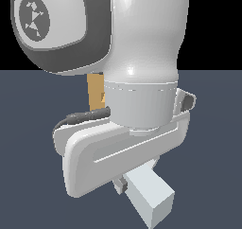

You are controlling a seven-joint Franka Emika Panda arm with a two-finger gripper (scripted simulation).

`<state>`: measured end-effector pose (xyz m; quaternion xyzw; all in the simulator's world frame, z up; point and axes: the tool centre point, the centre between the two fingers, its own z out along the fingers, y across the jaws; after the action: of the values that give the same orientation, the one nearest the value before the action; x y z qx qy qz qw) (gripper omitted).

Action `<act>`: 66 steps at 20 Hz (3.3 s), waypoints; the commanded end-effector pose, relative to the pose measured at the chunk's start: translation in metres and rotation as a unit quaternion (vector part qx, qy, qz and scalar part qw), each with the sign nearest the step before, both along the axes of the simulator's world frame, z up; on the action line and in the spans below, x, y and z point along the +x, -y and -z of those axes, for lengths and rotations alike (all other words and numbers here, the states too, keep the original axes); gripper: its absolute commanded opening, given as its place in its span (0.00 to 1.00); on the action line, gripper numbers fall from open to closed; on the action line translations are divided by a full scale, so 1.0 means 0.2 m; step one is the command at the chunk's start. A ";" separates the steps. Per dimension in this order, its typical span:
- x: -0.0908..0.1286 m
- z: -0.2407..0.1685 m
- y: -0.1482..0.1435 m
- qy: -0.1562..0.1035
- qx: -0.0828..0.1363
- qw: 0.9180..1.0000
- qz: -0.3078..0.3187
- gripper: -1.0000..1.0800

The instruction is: Insert the peg into the horizontal hole in a box.

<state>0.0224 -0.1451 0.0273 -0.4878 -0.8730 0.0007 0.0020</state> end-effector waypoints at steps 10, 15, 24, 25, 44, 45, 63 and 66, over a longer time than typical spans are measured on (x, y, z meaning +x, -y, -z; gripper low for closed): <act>-0.24 -0.08 -0.39 0.002 0.000 0.996 0.093 0.00; -0.31 -0.11 -0.57 0.002 0.000 0.991 0.132 0.00; -0.40 -0.16 -0.88 0.002 -0.001 0.981 0.196 0.00; -0.40 -0.16 -0.91 0.002 -0.001 0.979 0.202 0.00; -0.42 -0.20 -1.15 0.002 -0.001 0.969 0.249 0.00; -0.42 -0.20 -1.15 0.002 -0.001 0.969 0.248 0.00; -0.43 -0.20 -1.21 0.002 -0.001 0.969 0.247 0.00; -0.43 -0.20 -1.29 0.002 0.000 0.969 0.247 0.00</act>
<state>-0.0642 0.1037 0.0652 -0.6890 -0.7248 0.0014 0.0012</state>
